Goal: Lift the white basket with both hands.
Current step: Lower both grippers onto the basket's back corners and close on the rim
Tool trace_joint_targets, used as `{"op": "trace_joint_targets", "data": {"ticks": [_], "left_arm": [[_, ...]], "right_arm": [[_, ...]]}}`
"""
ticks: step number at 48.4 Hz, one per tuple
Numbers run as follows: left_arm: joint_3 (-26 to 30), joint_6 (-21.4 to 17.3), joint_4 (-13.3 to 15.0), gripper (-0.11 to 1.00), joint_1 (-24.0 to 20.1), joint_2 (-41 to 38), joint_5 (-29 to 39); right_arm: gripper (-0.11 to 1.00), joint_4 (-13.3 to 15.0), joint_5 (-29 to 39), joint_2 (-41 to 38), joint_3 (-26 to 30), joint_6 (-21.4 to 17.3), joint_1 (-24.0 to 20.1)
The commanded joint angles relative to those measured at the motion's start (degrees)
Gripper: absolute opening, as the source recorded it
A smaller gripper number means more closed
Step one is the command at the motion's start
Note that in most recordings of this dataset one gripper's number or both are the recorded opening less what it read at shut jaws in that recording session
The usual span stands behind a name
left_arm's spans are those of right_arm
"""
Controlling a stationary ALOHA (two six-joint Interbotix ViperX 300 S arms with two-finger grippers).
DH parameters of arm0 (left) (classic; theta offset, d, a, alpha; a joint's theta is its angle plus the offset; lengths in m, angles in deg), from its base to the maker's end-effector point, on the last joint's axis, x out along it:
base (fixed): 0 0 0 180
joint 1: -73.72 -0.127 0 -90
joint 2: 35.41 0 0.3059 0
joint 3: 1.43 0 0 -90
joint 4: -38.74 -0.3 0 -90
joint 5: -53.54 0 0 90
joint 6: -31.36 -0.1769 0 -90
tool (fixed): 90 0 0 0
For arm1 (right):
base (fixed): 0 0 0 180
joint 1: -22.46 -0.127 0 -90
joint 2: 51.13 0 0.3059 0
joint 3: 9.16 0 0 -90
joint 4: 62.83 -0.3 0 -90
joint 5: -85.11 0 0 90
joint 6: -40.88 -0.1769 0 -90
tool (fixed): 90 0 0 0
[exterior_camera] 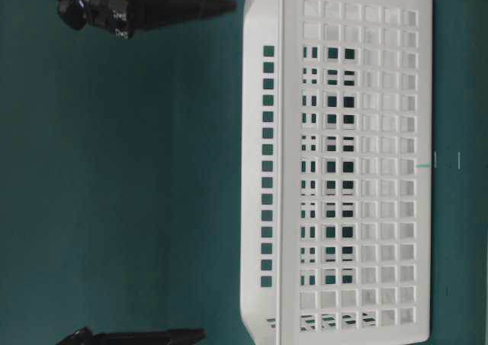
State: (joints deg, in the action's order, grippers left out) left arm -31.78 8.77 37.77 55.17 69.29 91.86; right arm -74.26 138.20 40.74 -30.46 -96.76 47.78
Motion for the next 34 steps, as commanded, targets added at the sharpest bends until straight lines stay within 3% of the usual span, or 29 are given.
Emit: {"op": "trace_joint_targets", "data": {"ticks": [1, 16, 34], "left_arm": [[1.2, 0.3, -0.2, 0.91, -0.1, -0.7, -0.7], [2.3, 0.2, -0.2, 0.91, 0.0, -5.0, -0.8], [2.4, -0.1, -0.2, 0.91, 0.1, -12.6, -4.5]], "right_arm": [[0.98, -0.3, -1.0, -1.1, 0.5, -0.2, -0.1], [0.97, 0.1, -1.1, -5.2, 0.4, -6.6, -2.1], [0.97, 0.5, -5.1, -8.7, -0.4, -9.3, -3.4]]}}
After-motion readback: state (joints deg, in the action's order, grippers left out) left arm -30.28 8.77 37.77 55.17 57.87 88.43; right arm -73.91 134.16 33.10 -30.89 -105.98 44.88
